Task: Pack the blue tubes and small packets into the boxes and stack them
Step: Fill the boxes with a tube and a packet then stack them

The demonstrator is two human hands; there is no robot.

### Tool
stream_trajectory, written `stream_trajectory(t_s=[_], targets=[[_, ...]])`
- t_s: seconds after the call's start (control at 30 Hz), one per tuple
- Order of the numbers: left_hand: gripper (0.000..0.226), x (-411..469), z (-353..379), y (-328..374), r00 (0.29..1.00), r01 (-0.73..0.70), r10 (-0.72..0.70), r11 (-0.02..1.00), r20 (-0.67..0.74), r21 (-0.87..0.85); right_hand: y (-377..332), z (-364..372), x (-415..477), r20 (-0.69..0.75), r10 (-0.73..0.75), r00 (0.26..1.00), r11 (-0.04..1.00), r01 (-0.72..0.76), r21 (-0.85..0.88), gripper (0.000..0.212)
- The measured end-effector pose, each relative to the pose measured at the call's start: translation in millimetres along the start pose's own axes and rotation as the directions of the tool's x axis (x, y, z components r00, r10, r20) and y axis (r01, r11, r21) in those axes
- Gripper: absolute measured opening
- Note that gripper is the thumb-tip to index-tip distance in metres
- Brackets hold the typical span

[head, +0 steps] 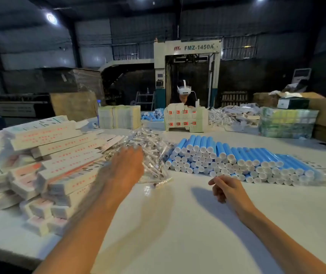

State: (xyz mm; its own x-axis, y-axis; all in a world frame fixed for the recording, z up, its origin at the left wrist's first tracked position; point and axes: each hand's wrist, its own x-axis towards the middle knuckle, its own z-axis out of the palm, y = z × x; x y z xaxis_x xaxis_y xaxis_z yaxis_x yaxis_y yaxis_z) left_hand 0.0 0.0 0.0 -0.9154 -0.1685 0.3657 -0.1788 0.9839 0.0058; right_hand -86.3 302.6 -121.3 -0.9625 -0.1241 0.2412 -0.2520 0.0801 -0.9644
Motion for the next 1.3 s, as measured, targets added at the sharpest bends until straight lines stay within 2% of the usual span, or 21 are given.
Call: stream_trajectory(t_s=[0.1, 0.17, 0.23, 0.33, 0.47, 0.6, 0.67, 0.73, 0.8, 0.83, 0.93, 1.03, 1.1, 1.17, 1.3], targets=[[0.051, -6.2, -5.4, -41.3, 0.981, 0.194, -0.177, 0.943, -0.086, 0.270, -2.6, 0.0, -2.0, -0.011, -0.003, 1.000, 1.000, 0.002, -0.014, 0.030], [0.062, -12.9, -4.1, -60.3, 0.974, 0.226, -0.201, 0.892, -0.105, 0.390, -8.8, 3.5, -6.3, -0.007, -0.006, 1.000, 1.000, 0.006, -0.031, 0.028], [0.061, -17.4, 0.7, -64.8, 0.981, 0.196, -0.172, 0.879, -0.095, 0.435, -13.9, 4.2, -9.4, -0.006, -0.010, 1.000, 0.998, 0.009, -0.056, 0.028], [0.049, -19.9, 3.2, -71.6, 0.989, 0.146, -0.137, 0.877, -0.054, 0.457, -18.0, 5.1, -14.0, -0.006, 0.003, 1.000, 0.997, -0.004, -0.080, 0.028], [0.036, -23.9, 5.4, -74.3, 0.992, 0.126, -0.099, 0.859, -0.080, 0.496, -20.2, 4.7, -16.8, -0.006, -0.003, 1.000, 0.996, 0.003, -0.094, 0.028], [0.039, -25.3, -8.2, -64.6, 0.992, 0.107, -0.062, 0.882, -0.112, 0.459, -19.6, 4.6, -17.3, 0.007, -0.009, 1.000, 0.994, 0.009, -0.111, 0.028], [0.041, -23.4, -17.6, -53.0, 0.991, 0.089, -0.051, 0.941, -0.125, 0.326, -18.5, 4.2, -16.5, 0.015, -0.008, 1.000, 0.994, 0.010, -0.107, 0.028], [0.036, -22.0, -29.0, -38.7, 0.997, 0.023, -0.022, 1.000, -0.080, 0.012, -18.2, 3.9, -15.6, 0.024, -0.009, 1.000, 0.994, 0.012, -0.111, 0.028], [0.033, -19.2, -38.4, -21.6, 0.998, -0.062, 0.057, 0.954, -0.027, -0.293, -17.0, 3.4, -14.9, 0.034, -0.013, 0.999, 0.994, 0.017, -0.111, 0.028], [0.034, -16.2, -41.1, -11.7, 0.995, -0.100, 0.103, 0.913, -0.013, -0.394, -16.5, 3.3, -14.7, 0.038, -0.018, 0.999, 0.994, 0.022, -0.110, 0.028], [0.035, -0.2, -35.3, 18.5, 0.978, -0.160, 0.206, 0.814, 0.021, -0.559, -16.8, 3.8, -14.6, 0.043, -0.014, 0.999, 0.994, 0.019, -0.107, 0.029], [0.065, 14.4, -16.4, 44.9, 0.970, -0.124, 0.238, 0.666, 0.051, -0.736, -19.6, 6.1, -16.3, 0.034, 0.000, 0.999, 0.992, 0.004, -0.125, 0.028], [0.081, 16.7, 2.4, 56.6, 0.979, -0.064, 0.195, 0.566, 0.058, -0.822, -24.3, 8.0, -19.3, 0.037, -0.008, 0.999, 0.990, 0.013, -0.139, 0.028], [0.076, 18.1, 24.6, 63.5, 0.984, 0.038, 0.142, 0.435, 0.110, -0.900, -32.9, 8.8, -22.2, 0.012, -0.034, 0.999, 0.987, 0.036, -0.155, 0.027], [0.068, 21.4, 58.7, 71.8, 0.982, 0.159, 0.088, 0.092, 0.167, -0.983, -66.4, -10.4, -7.1, -0.171, -0.147, 0.974, 0.964, 0.103, -0.244, 0.027]])
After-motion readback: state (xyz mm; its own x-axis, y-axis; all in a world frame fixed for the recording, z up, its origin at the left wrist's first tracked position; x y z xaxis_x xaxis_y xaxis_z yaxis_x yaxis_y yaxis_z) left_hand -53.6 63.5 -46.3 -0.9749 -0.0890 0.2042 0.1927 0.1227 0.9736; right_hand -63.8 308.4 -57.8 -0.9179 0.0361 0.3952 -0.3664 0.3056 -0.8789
